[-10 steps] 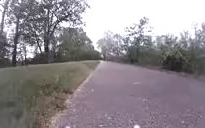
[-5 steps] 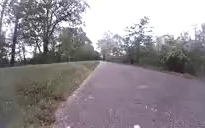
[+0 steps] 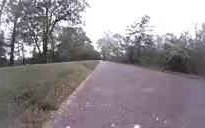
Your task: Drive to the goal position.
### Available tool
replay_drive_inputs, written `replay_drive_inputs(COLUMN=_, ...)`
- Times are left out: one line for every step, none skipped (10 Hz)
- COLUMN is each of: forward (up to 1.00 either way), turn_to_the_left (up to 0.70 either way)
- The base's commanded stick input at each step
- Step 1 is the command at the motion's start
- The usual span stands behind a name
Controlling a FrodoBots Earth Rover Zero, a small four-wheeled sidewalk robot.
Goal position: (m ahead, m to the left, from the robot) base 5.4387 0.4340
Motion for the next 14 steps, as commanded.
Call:
replay_drive_inputs(forward=0.7, turn_to_the_left=0.0)
replay_drive_inputs(forward=0.7, turn_to_the_left=0.0)
replay_drive_inputs(forward=0.7, turn_to_the_left=0.0)
replay_drive_inputs(forward=0.7, turn_to_the_left=0.0)
replay_drive_inputs(forward=0.7, turn_to_the_left=0.0)
replay_drive_inputs(forward=0.7, turn_to_the_left=0.0)
replay_drive_inputs(forward=0.7, turn_to_the_left=0.0)
replay_drive_inputs(forward=0.7, turn_to_the_left=0.0)
replay_drive_inputs(forward=0.7, turn_to_the_left=0.0)
replay_drive_inputs(forward=0.7, turn_to_the_left=0.0)
replay_drive_inputs(forward=0.7, turn_to_the_left=0.0)
replay_drive_inputs(forward=0.7, turn_to_the_left=0.0)
replay_drive_inputs(forward=0.7, turn_to_the_left=0.0)
replay_drive_inputs(forward=0.7, turn_to_the_left=0.0)
